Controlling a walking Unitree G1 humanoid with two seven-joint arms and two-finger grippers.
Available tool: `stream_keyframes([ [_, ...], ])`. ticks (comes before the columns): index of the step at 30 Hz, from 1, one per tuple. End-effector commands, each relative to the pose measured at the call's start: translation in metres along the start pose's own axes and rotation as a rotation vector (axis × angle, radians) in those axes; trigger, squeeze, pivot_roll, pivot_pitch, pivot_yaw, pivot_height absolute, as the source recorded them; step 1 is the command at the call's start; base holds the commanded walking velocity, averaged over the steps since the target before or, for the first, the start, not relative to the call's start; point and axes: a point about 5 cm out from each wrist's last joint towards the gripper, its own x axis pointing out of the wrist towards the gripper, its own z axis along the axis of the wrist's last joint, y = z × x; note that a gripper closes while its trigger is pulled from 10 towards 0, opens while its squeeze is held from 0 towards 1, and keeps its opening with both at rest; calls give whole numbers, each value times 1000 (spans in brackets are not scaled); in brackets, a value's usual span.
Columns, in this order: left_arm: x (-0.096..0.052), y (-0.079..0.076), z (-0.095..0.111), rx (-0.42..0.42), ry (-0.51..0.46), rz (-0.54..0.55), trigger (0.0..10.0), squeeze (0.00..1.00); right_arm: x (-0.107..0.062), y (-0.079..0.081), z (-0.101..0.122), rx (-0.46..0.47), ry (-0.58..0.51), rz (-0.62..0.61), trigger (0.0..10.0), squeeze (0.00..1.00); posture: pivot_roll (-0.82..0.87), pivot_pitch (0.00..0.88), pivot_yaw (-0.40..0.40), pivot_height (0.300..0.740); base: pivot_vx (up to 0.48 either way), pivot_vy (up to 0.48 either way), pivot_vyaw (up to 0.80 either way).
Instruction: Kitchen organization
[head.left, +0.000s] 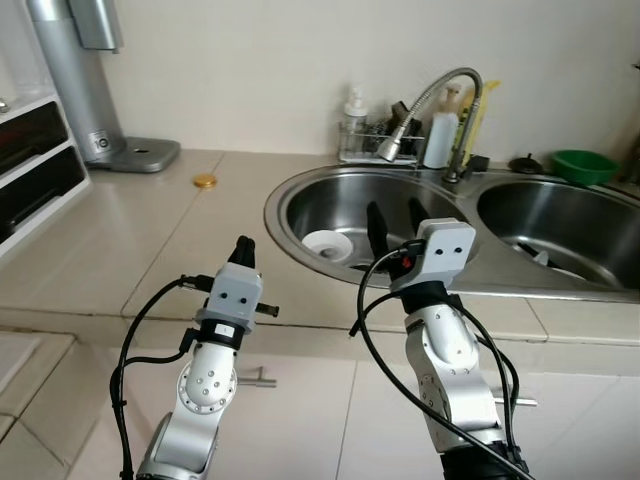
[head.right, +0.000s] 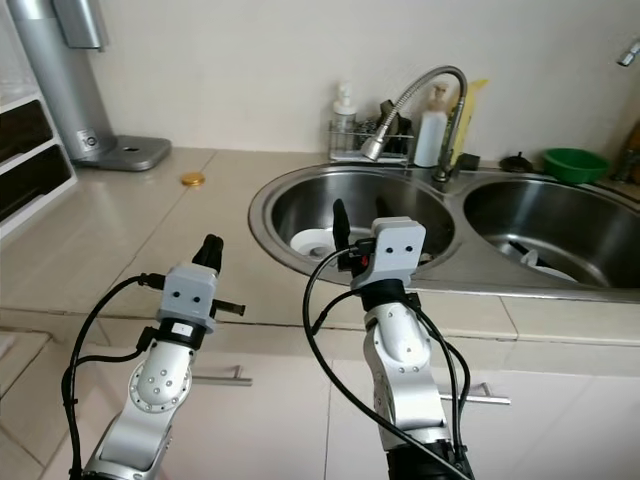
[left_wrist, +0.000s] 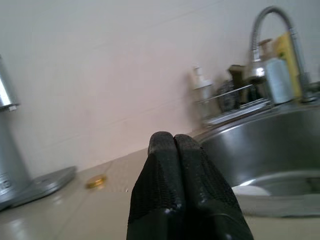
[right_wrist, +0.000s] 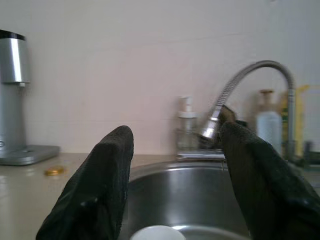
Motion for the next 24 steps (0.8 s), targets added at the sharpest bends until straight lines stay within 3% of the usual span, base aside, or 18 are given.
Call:
stream_keyframes([
  [1, 3, -3, 4, 17, -24, -17, 10000, 0, -1, -1, 5, -14, -14, -7, 10000, 0, 38, 0, -5, 740, 0, -480, 0],
  [3, 3, -3, 5, 17, -26, -18, 10000, 0, -2, -1, 5, -15, -14, -8, 10000, 0, 38, 0, -4, 740, 0, -480, 0],
  [11, 2, -1, 6, -8, -41, -10, 10000, 0, -5, -5, 2, -3, -6, -34, 10000, 0, 42, 0, -4, 740, 0, 0, -100],
  [20, 1, -2, 5, -1, -36, -23, 10000, 0, -6, -5, 0, -3, 1, -45, 10000, 0, 43, 0, -4, 740, 0, 0, -800],
  [24, 1, -4, 4, 4, -26, -30, 10000, 0, -6, -6, -1, -5, 3, -49, 10000, 0, 40, 0, -3, 740, 0, -480, -800],
])
